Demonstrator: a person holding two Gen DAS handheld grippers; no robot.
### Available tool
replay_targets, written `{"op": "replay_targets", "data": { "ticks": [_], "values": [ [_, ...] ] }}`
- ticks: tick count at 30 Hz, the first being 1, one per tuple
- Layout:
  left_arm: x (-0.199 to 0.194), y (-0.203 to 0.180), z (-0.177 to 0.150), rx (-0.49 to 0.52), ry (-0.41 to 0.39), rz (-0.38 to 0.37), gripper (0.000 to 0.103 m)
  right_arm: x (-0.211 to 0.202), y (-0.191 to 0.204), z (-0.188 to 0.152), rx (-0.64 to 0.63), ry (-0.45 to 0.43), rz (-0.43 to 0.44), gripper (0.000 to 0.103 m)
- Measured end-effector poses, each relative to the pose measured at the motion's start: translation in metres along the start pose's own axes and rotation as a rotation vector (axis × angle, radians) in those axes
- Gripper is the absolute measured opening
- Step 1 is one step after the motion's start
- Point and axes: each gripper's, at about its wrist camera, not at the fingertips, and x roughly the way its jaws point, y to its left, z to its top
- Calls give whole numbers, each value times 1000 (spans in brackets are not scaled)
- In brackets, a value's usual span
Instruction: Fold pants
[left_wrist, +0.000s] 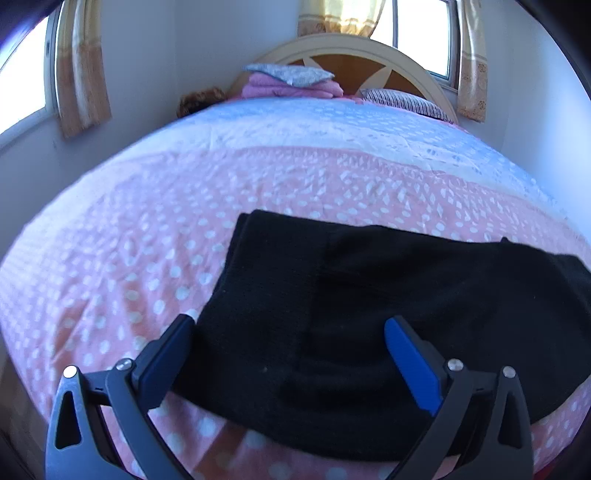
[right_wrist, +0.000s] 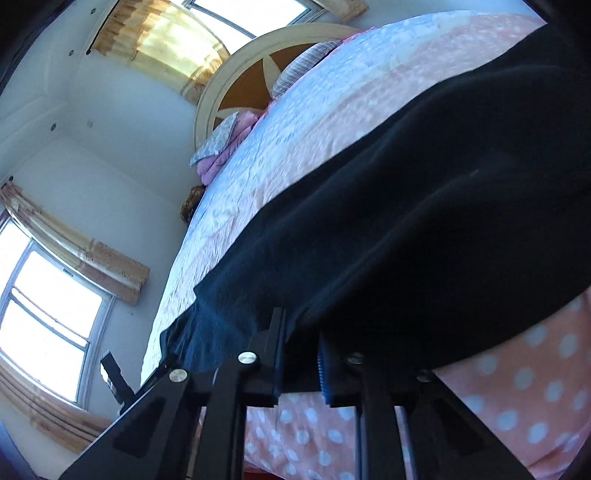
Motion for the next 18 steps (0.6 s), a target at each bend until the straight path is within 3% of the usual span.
{"op": "replay_targets", "data": {
  "ticks": [2,7,14,17,18],
  "values": [
    [7,14,5,-59,34,-33,103,5,6,-8,2,14,4,11],
    [16,23,15,-52,56,-4,103,10,7,-40,67,55,39,6],
    [14,27,17,-60,54,-9,103,-4,3,-42,94,132,113,6],
    [5,34,15,-115,43,-25,103,-57,5,-24,53,-9,149,6],
    [0,36,13,-148,35,-47,103,-85,3,-12,34,-106,129,6]
  ]
}}
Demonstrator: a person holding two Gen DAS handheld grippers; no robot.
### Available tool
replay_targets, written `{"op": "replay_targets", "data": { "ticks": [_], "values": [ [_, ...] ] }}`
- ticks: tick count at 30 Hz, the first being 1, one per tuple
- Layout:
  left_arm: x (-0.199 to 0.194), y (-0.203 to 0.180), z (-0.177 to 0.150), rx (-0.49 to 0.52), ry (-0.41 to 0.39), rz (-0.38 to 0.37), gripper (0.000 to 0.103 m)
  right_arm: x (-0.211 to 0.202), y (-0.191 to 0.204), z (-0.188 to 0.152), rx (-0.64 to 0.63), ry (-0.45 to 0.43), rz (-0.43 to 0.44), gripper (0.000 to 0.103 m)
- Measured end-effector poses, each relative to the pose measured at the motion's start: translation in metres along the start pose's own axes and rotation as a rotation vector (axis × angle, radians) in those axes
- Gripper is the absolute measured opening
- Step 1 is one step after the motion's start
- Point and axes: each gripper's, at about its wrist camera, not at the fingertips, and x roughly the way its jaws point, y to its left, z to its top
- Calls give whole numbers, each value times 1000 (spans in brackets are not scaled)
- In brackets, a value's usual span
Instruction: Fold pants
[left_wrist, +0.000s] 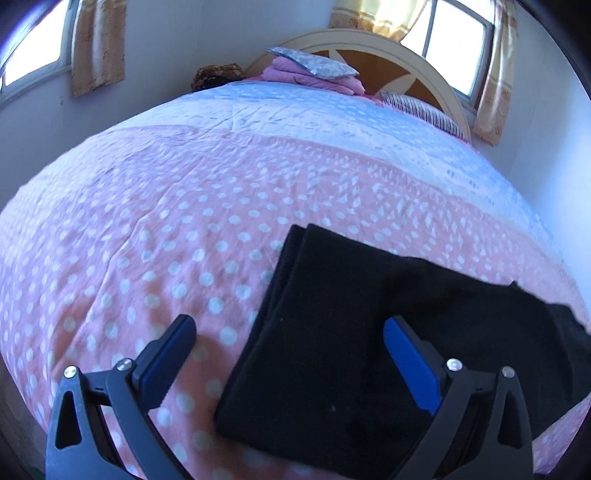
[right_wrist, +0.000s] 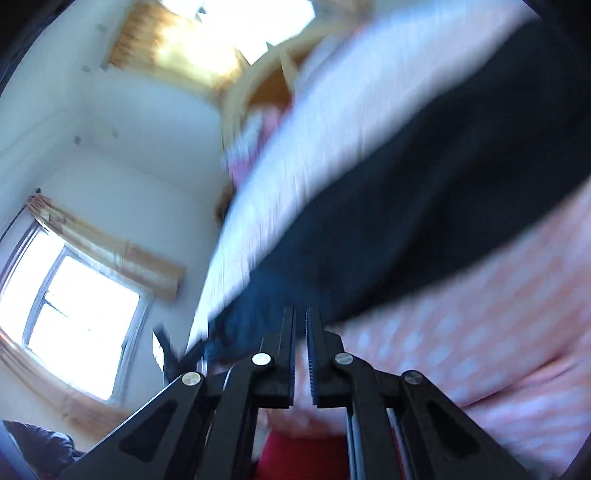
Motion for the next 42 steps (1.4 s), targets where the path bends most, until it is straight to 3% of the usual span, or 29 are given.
{"op": "replay_targets", "data": {
  "ticks": [1,2,3,5,7,10,13,15,17,19,23,26,31,32,33,34,38,40,42],
  "values": [
    [-3,1,-1,-22,-5,-18,103,-17,0,11,-10,-70,-16,7],
    [-7,2,-4,-46,-12,-44,103,-42,-5,26,-11,-159,-46,17],
    [-9,2,-7,-61,-20,-66,103,-62,-16,40,11,-217,-78,56],
    [-11,-3,-12,-63,-38,-85,103,-91,-49,59,115,-301,-112,102],
    [-9,-10,-16,-33,-37,-61,103,-116,-85,70,231,-383,-113,102],
    [-4,-20,-18,27,-35,0,103,-144,-126,91,290,-444,-251,101],
    [-2,-22,-18,30,-39,22,103,-150,-151,113,262,-424,-371,92],
    [-2,-22,-18,26,-45,33,103,-145,-163,127,231,-401,-415,74],
    [-1,-24,-19,32,-53,48,103,-141,-168,144,177,-379,-463,69],
    [2,-26,-20,51,-55,69,103,-140,-174,158,117,-377,-537,69],
    [4,-30,-20,62,-46,98,103,-140,-197,195,117,-367,-549,69],
    [5,-29,-21,58,-46,104,103,-124,-219,208,178,-243,-528,69],
    [8,-33,-20,59,-42,138,103,-94,-198,206,0,-70,-535,70],
    [9,-34,-19,59,-40,143,103,-87,-192,203,-46,-50,-566,64],
    [10,-34,-18,60,-38,145,103,-79,-185,202,-112,-29,-638,37],
    [10,-35,-18,61,-37,145,103,-73,-180,198,-158,-9,-690,22],
    [10,-33,-18,56,-39,135,103,-74,-151,200,-282,-62,-730,18],
    [11,-35,-18,57,-37,141,103,-80,-123,200,-428,-106,-769,17],
    [11,-35,-18,59,-37,146,103,-80,-96,199,-605,-111,-867,17]
  ]
}}
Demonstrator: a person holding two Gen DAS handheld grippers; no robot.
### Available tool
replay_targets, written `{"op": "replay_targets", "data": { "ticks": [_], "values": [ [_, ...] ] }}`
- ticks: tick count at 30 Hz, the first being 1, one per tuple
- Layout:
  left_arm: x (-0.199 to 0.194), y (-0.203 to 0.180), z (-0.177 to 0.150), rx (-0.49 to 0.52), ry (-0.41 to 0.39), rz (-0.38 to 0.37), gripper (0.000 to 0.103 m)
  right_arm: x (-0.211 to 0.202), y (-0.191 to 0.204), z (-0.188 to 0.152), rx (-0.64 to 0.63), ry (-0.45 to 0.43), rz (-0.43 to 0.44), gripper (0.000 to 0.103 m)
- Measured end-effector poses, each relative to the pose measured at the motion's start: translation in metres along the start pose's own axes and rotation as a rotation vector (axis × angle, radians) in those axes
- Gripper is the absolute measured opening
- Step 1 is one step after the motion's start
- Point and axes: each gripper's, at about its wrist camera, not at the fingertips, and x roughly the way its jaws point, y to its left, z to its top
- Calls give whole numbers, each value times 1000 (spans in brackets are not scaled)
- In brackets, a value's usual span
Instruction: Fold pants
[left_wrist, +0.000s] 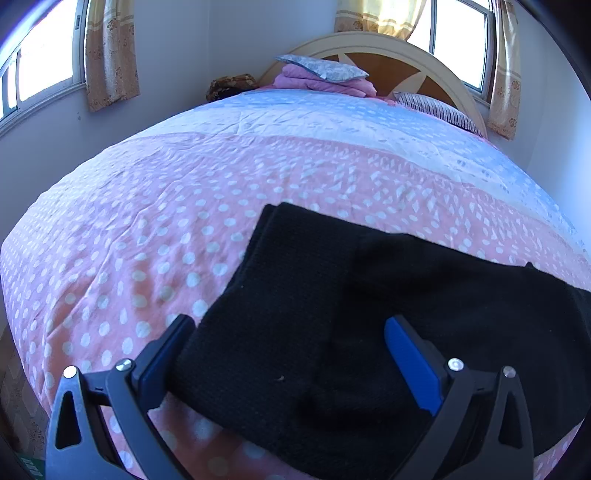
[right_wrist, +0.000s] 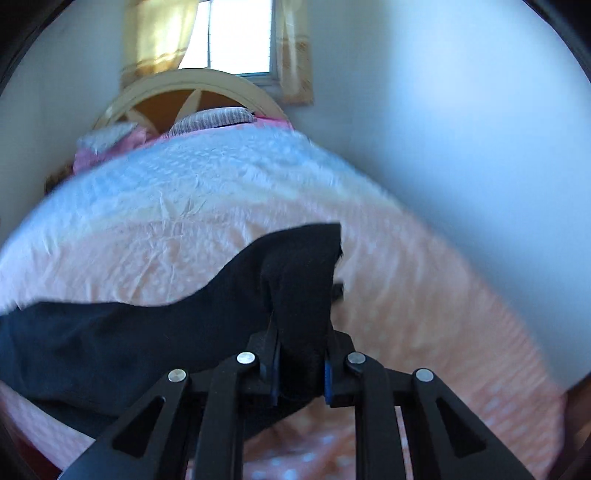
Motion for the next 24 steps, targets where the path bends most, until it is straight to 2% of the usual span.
{"op": "replay_targets", "data": {
  "ticks": [2,5,6,7,9,10,12,13,15,16,17,19,22,24],
  "values": [
    [-1,0,-1,2,-3,1,103,4,3,6,-102,20,-74,17],
    [-1,0,-1,3,-6,1,103,36,-14,-1,-179,121,-176,17],
    [-1,0,-1,3,-6,1,103,48,-24,-7,-170,160,-163,17],
    [-1,0,-1,5,-6,4,103,62,-38,-17,-126,207,-113,17],
    [-1,0,-1,4,-4,4,103,74,-55,-28,-27,257,-81,21],
    [-1,0,-1,5,-2,6,103,71,-72,-32,92,235,-35,24],
    [0,0,-1,9,0,10,103,57,-95,-35,275,178,-30,46],
    [0,0,-1,10,1,12,103,42,-108,-36,381,116,-57,47],
    [0,0,-1,11,-1,12,103,14,-118,-36,489,45,-170,48],
    [0,0,-1,11,-2,12,103,-4,-120,-37,554,1,-163,48],
    [0,0,-1,11,-3,13,103,-13,-117,-38,583,-15,-106,48],
    [0,0,-1,11,-5,14,103,-32,-94,-40,635,2,104,48],
    [0,0,-1,11,-5,13,103,-46,-46,-53,668,48,363,48],
    [0,0,-1,10,-5,8,103,-44,-4,-63,655,90,466,48]
  ]
}}
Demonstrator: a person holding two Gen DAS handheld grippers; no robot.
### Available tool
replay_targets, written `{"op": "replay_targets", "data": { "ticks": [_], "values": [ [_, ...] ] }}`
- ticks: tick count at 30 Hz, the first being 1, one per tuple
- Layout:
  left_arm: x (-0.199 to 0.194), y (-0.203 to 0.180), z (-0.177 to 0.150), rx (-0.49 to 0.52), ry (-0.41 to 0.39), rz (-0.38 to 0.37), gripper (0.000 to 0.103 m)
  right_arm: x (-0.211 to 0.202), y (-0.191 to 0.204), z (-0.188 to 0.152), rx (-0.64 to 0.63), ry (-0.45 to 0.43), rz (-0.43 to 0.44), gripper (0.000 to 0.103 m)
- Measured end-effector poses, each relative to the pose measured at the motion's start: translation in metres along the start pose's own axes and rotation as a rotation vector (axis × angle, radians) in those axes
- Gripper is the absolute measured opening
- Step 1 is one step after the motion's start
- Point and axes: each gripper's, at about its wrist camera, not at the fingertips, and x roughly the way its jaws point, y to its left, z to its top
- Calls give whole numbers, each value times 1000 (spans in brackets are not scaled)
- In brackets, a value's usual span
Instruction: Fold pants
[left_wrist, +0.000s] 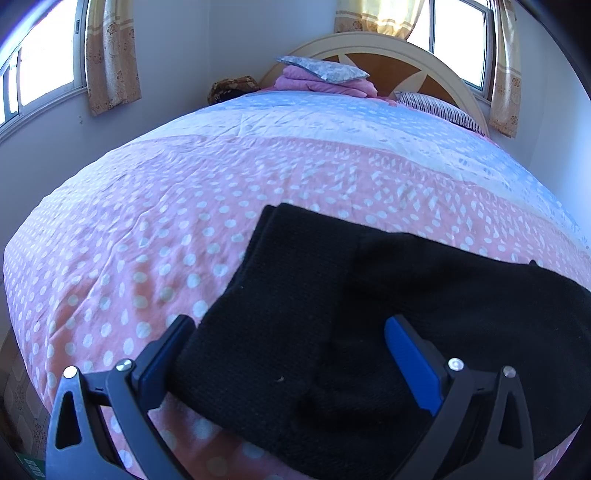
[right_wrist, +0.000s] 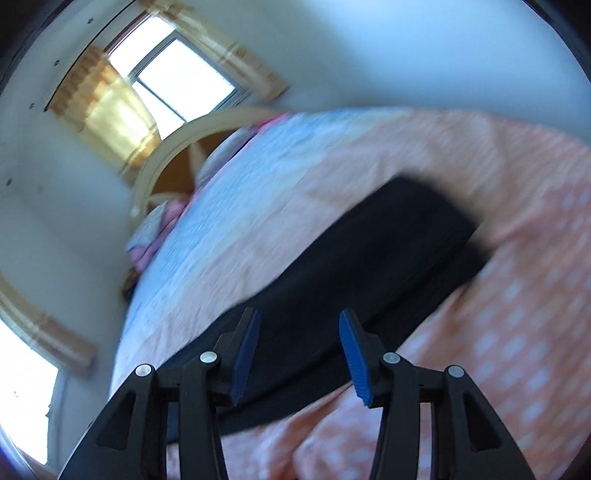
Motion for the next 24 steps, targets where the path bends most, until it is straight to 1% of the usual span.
{"op": "replay_targets", "data": {
  "ticks": [1,4,6,7,9,12,14,16,17,18,19,20,21,22,23,24],
  "values": [
    [0,0,0,-1,0,-3,103,8,6,-11,-1,20,12,48],
    [-1,1,0,-3,-2,-10,103,37,17,-39,28,86,12,48],
    [-1,2,0,-2,-5,-9,103,48,18,-47,37,88,-9,48],
    [-2,2,0,-2,-4,-9,103,54,19,-51,56,104,-41,48],
    [-2,2,-1,-3,-5,-10,103,56,30,-58,54,97,-65,47],
    [-1,1,0,-2,-4,-10,103,66,38,-65,78,125,-6,47],
    [-2,2,-1,-3,-4,-14,103,74,45,-74,78,132,-7,47],
    [-3,3,-1,-4,-6,-20,103,77,55,-75,40,110,-7,46],
    [-4,3,-2,-3,-6,-24,103,79,57,-76,40,113,9,38],
    [-5,4,-2,-2,-7,-27,103,84,57,-76,52,124,34,34],
    [-5,4,-2,-2,-8,-30,103,88,58,-79,77,146,80,32],
    [-5,4,-2,-2,-9,-33,103,94,63,-82,84,155,95,32],
    [-6,5,-3,-2,-9,-35,103,96,66,-86,78,160,86,32],
    [-6,5,-3,-1,-8,-36,103,98,69,-89,64,158,79,29],
    [-6,5,-2,1,-6,-39,103,99,72,-92,41,149,63,8],
    [-5,6,-2,5,-3,-43,103,100,75,-94,19,149,36,3]
  ]
}}
